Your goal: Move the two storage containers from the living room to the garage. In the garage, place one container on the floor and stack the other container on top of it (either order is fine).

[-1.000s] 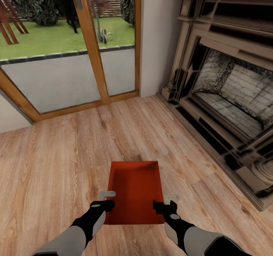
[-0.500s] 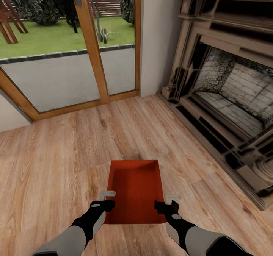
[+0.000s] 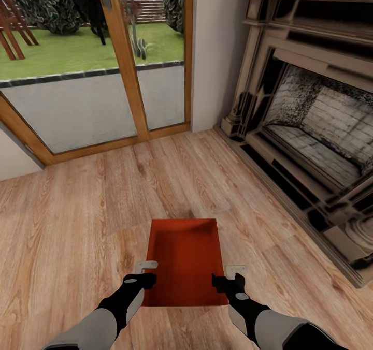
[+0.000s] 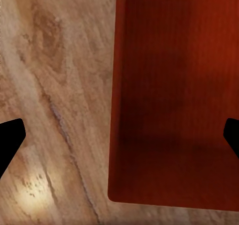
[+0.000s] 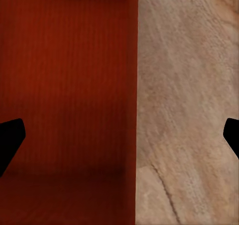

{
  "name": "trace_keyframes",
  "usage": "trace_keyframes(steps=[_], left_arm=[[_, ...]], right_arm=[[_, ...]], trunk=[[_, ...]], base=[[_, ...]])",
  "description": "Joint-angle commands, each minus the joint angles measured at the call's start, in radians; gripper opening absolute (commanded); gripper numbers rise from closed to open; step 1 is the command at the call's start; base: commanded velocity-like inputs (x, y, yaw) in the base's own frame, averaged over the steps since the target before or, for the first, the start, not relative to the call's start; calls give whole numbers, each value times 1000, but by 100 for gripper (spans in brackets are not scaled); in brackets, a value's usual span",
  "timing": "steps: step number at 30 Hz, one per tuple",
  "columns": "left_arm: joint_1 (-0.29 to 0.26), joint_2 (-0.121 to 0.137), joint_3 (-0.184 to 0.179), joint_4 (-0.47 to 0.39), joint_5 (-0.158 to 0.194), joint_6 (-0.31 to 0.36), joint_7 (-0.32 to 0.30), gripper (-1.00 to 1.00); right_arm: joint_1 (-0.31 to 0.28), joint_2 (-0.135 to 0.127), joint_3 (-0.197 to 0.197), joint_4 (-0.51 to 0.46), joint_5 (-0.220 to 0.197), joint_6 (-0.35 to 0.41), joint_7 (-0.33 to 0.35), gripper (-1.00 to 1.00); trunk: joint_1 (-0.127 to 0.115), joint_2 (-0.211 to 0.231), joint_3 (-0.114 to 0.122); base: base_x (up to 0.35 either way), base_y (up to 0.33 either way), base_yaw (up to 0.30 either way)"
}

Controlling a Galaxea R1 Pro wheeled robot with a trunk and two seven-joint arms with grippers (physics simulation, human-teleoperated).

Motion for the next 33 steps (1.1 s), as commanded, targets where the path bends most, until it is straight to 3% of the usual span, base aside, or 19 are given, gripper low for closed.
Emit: trace_keyframes(steps=[1,10,33], left_arm=[[0,-1,8,-2,-8,6,0,100],[0,5,8,-2,-8,6,0,100],[0,5,10,-2,-8,6,0,100]], right_arm=[[0,0,9,1,-8,-2,-3,100],[0,0,9,1,-11,-7,-3,100],[0,-2,9,1,-13,-9,-3,100]], trunk=[[0,0,-1],[0,0,-1],[88,-161,-73]], base=[[0,0,0],[0,0,0],[0,0,0]])
